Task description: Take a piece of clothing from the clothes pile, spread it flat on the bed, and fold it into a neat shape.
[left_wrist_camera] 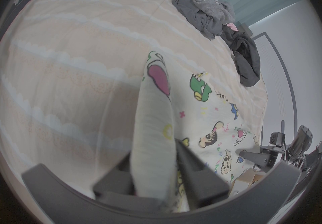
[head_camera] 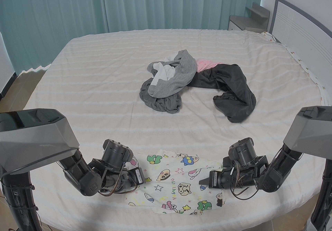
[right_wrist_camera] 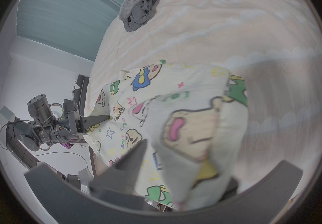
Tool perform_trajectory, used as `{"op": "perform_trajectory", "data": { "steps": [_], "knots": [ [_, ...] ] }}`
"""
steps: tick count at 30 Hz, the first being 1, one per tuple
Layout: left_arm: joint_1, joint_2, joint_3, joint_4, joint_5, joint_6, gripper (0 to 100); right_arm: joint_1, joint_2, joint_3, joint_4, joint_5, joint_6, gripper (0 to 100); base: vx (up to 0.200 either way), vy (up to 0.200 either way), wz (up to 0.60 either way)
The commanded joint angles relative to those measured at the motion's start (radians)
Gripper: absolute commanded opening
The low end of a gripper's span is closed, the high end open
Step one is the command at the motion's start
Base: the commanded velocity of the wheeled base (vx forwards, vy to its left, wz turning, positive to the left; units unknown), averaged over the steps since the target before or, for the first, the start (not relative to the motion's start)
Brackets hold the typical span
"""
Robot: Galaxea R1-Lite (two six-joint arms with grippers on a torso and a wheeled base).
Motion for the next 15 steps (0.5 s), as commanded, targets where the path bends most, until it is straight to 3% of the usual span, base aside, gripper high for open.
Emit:
{"op": "perform_trajectory", "data": {
  "steps": [1,10,15],
  "knots": [
    [0.001,0.0,0.029,-0.009,-0.001,0.0,100,0.0,-0.003,0.014,0.003,-0.002,0.001,100,0.0,0.0,0.0],
    [0.008,-0.031,0.172,-0.147,0.001,-0.022,100,-0.019,-0.046,0.115,-0.001,-0.079,-0.005,100,0.0,0.0,0.0],
    [0.007,-0.015,0.235,-0.156,0.002,-0.015,100,-0.013,-0.037,0.144,0.008,-0.144,-0.025,100,0.0,0.0,0.0]
  ]
}}
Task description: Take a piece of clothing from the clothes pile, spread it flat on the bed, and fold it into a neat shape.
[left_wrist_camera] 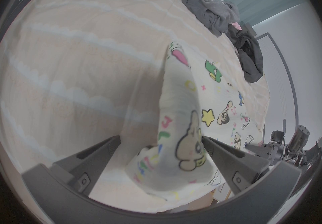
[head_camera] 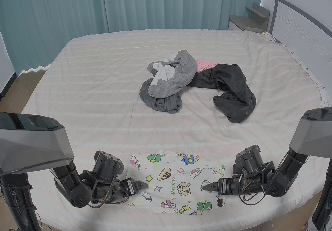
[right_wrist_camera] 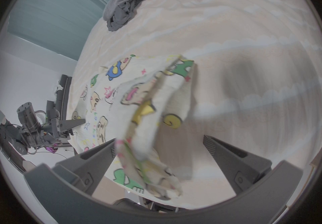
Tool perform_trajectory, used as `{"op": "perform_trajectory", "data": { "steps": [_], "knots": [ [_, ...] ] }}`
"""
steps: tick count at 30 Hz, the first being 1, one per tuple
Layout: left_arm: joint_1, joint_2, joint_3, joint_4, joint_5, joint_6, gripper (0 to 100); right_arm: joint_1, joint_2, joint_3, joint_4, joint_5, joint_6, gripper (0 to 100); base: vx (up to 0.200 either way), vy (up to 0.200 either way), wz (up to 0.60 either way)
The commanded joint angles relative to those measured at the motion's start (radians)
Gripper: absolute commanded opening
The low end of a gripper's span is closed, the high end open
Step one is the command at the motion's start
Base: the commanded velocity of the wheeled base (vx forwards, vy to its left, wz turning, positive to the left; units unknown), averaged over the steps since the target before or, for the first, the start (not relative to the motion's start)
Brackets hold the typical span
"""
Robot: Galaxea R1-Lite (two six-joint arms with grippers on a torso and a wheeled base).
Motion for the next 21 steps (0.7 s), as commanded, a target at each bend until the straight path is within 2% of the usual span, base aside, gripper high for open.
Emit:
{"op": "perform_trajectory", "data": {
  "steps": [1,4,8,14,15,18,21],
  "knots": [
    [-0.001,0.001,0.047,-0.006,0.001,0.0,100,0.003,-0.003,0.03,0.003,-0.022,-0.013,100,0.0,0.0,0.0],
    [-0.001,0.009,0.072,-0.006,0.009,0.0,100,0.0,-0.004,0.051,0.003,-0.055,-0.019,100,0.0,0.0,0.0],
    [0.001,-0.02,0.095,-0.018,0.02,-0.001,100,-0.006,-0.006,0.085,0.001,-0.065,-0.022,100,0.0,0.0,0.0],
    [0.001,-0.1,0.167,-0.13,0.021,-0.003,100,-0.017,-0.07,0.127,-0.025,-0.078,-0.014,100,0.0,0.0,0.0],
    [0.01,-0.16,0.207,-0.196,0.021,-0.007,100,-0.019,-0.138,0.148,-0.045,-0.085,-0.013,100,0.0,0.0,0.0],
    [0.027,-0.289,0.276,-0.264,0.023,-0.007,100,-0.019,-0.303,0.193,-0.069,-0.112,-0.016,100,0.0,0.0,0.0],
    [0.028,-0.416,0.32,-0.27,0.075,-0.007,100,-0.014,-0.467,0.225,-0.065,-0.172,-0.02,100,0.0,0.0,0.0]
  ]
}}
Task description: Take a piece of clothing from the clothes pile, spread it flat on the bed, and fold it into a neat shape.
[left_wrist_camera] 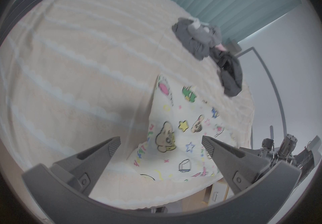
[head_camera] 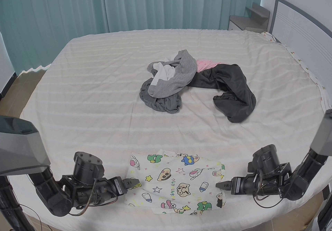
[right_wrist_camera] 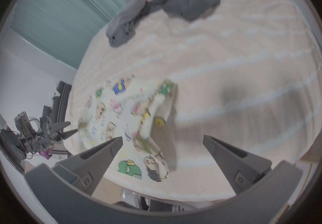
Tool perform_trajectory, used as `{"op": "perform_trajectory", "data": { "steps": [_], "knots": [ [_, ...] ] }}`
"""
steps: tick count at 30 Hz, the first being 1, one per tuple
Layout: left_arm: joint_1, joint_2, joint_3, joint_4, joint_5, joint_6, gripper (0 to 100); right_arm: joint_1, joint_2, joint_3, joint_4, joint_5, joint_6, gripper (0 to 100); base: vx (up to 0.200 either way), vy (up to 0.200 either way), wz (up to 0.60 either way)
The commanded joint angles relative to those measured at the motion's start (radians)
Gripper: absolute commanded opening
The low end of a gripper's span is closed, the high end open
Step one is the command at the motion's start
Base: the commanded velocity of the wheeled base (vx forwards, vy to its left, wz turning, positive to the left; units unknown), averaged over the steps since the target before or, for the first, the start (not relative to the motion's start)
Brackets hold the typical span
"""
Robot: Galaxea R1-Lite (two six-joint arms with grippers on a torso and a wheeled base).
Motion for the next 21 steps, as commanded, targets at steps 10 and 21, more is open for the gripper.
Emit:
{"op": "perform_trajectory", "data": {
  "steps": [10,21],
  "knots": [
    [0.011,-0.79,0.221,-0.001,0.513,0.147,100,0.003,-0.868,0.249,0.002,-0.4,-0.238,100,0.0,0.0,0.0],
    [0.178,-1.551,0.187,0.668,0.637,0.482,100,-0.197,-1.39,0.254,0.421,-0.52,-0.315,100,0.0,0.0,0.0]
  ]
}}
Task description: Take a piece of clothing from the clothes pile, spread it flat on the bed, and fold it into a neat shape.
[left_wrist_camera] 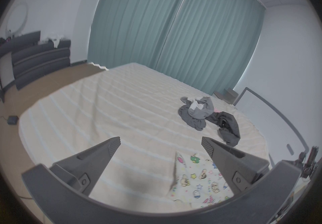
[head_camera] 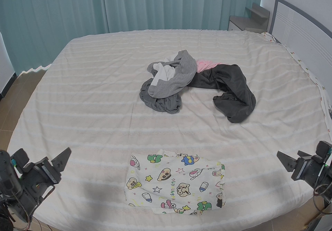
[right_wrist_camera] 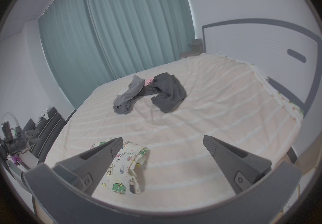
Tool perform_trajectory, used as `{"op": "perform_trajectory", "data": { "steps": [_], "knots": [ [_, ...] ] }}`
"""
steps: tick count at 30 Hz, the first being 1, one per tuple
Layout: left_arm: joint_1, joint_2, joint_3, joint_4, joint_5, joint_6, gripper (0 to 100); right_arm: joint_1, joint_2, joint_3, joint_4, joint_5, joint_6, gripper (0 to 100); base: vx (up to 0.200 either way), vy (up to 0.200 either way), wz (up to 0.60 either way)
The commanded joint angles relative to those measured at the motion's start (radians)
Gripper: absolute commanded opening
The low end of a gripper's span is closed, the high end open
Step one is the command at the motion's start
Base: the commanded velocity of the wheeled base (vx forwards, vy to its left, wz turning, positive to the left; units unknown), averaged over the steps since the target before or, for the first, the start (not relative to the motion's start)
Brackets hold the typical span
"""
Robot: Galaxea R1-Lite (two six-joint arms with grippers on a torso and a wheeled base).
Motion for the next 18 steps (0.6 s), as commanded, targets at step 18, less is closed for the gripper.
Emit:
{"op": "perform_trajectory", "data": {
  "steps": [18],
  "knots": [
    [0.481,-1.092,-0.071,0.88,0.132,0.411,100,-0.497,-1.125,0.143,0.569,0.157,-0.321,100,0.0,0.0,0.0]
  ]
}}
